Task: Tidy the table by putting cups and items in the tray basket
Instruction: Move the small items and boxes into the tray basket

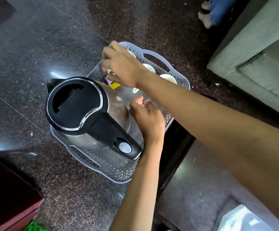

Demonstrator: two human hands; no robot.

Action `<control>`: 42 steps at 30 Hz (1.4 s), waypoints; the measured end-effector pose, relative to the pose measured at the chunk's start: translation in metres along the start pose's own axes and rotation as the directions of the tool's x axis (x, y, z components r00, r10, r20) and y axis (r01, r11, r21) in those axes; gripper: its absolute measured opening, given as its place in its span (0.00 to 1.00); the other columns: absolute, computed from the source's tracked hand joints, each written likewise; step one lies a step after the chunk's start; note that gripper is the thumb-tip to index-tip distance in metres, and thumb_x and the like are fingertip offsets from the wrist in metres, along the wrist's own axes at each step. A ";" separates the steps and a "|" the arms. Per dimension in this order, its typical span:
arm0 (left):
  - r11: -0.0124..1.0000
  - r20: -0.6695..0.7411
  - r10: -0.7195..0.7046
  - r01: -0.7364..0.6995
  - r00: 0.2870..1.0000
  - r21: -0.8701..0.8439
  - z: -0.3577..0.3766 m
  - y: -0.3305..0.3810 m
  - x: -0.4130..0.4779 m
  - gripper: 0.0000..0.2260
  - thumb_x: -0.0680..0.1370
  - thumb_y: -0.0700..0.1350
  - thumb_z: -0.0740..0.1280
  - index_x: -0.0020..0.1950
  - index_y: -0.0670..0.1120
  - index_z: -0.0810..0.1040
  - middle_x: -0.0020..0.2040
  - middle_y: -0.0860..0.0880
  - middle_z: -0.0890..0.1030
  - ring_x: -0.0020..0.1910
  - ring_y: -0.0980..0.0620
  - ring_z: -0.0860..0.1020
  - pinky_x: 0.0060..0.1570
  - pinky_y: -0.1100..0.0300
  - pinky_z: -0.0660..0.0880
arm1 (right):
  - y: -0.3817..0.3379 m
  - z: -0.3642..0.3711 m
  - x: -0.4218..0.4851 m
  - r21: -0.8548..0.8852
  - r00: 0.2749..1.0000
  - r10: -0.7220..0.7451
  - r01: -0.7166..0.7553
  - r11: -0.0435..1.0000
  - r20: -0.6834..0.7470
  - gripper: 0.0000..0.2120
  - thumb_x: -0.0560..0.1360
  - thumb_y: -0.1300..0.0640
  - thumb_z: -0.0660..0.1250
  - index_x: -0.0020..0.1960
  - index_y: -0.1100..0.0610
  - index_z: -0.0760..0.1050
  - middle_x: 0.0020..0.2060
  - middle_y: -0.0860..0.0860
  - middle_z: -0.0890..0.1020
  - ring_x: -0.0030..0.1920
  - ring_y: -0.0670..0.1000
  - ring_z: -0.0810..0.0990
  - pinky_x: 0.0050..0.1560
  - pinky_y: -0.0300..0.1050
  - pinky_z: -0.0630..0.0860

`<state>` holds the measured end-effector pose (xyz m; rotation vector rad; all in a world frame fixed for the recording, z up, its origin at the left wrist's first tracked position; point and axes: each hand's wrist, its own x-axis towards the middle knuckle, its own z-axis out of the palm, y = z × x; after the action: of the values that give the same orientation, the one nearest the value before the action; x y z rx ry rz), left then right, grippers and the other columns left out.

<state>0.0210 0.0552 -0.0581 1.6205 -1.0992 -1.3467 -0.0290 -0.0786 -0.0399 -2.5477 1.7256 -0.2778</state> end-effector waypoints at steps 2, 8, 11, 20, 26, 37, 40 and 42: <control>1.000 -0.008 0.001 -0.001 1.000 0.013 0.001 0.004 -0.002 0.13 0.78 0.36 0.57 0.62 0.35 0.69 0.62 0.37 0.73 0.63 0.42 0.72 0.62 0.54 0.69 | 0.003 -0.012 -0.013 0.083 0.986 0.023 -0.009 0.997 -0.165 0.07 0.70 0.56 0.64 0.41 0.58 0.79 0.46 0.56 0.79 0.49 0.60 0.74 0.49 0.48 0.69; 0.997 0.004 0.058 -0.058 0.998 0.060 0.001 0.012 -0.021 0.12 0.79 0.37 0.58 0.62 0.37 0.69 0.63 0.40 0.73 0.62 0.45 0.72 0.62 0.56 0.69 | 0.019 -0.048 -0.087 0.242 0.820 0.344 -0.258 0.935 -0.457 0.05 0.71 0.59 0.66 0.41 0.60 0.80 0.43 0.57 0.79 0.47 0.61 0.74 0.50 0.42 0.68; 0.995 0.009 0.080 -0.081 0.997 0.062 0.008 0.016 -0.041 0.12 0.79 0.38 0.58 0.61 0.37 0.70 0.62 0.41 0.75 0.61 0.45 0.72 0.56 0.63 0.67 | 0.023 -0.060 -0.137 0.265 0.750 0.456 -0.372 0.890 -0.479 0.05 0.71 0.60 0.66 0.42 0.59 0.80 0.43 0.57 0.79 0.48 0.60 0.74 0.50 0.40 0.67; 0.940 0.259 0.272 -0.313 0.927 0.134 0.042 0.008 -0.149 0.09 0.78 0.40 0.61 0.57 0.41 0.73 0.55 0.45 0.78 0.53 0.50 0.76 0.45 0.77 0.67 | 0.001 -0.061 -0.309 0.366 0.543 0.726 -0.630 0.684 -0.421 0.05 0.71 0.61 0.66 0.45 0.59 0.80 0.45 0.56 0.77 0.47 0.57 0.73 0.48 0.44 0.71; 0.906 0.483 0.229 -0.367 0.845 0.212 0.061 -0.028 -0.227 0.09 0.79 0.42 0.61 0.58 0.42 0.73 0.56 0.47 0.77 0.52 0.54 0.75 0.48 0.74 0.70 | -0.038 -0.047 -0.427 0.460 0.319 0.882 -0.762 0.456 -0.345 0.05 0.71 0.63 0.68 0.46 0.60 0.80 0.47 0.56 0.77 0.49 0.58 0.74 0.51 0.39 0.67; 0.814 0.732 0.069 -0.462 0.678 0.351 0.096 -0.120 -0.379 0.09 0.78 0.41 0.61 0.57 0.42 0.74 0.56 0.46 0.79 0.51 0.52 0.77 0.51 0.67 0.70 | -0.127 -0.016 -0.637 0.541 -0.108 0.972 -0.841 0.023 -0.210 0.06 0.71 0.66 0.67 0.46 0.59 0.80 0.46 0.56 0.78 0.48 0.59 0.73 0.52 0.47 0.71; 0.792 0.778 0.017 -0.484 0.627 0.373 0.101 -0.143 -0.413 0.09 0.79 0.41 0.61 0.58 0.41 0.74 0.57 0.45 0.78 0.49 0.55 0.75 0.46 0.72 0.67 | -0.151 -0.009 -0.682 0.539 -0.172 0.972 -0.840 -0.061 -0.158 0.06 0.72 0.66 0.66 0.47 0.59 0.79 0.47 0.56 0.77 0.49 0.59 0.72 0.52 0.43 0.68; 0.780 0.801 -0.020 -0.492 0.598 0.387 0.104 -0.156 -0.434 0.09 0.79 0.41 0.61 0.58 0.41 0.74 0.57 0.46 0.78 0.49 0.56 0.75 0.48 0.70 0.68 | -0.164 -0.003 -0.711 0.529 -0.219 0.969 -0.839 -0.125 -0.117 0.07 0.72 0.65 0.66 0.48 0.59 0.79 0.47 0.56 0.77 0.49 0.60 0.72 0.52 0.46 0.70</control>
<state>-0.0925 0.5146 -0.0703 1.1226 -2.3869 -1.6513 -0.1357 0.6405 -0.0981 -0.2001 2.8830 -0.9607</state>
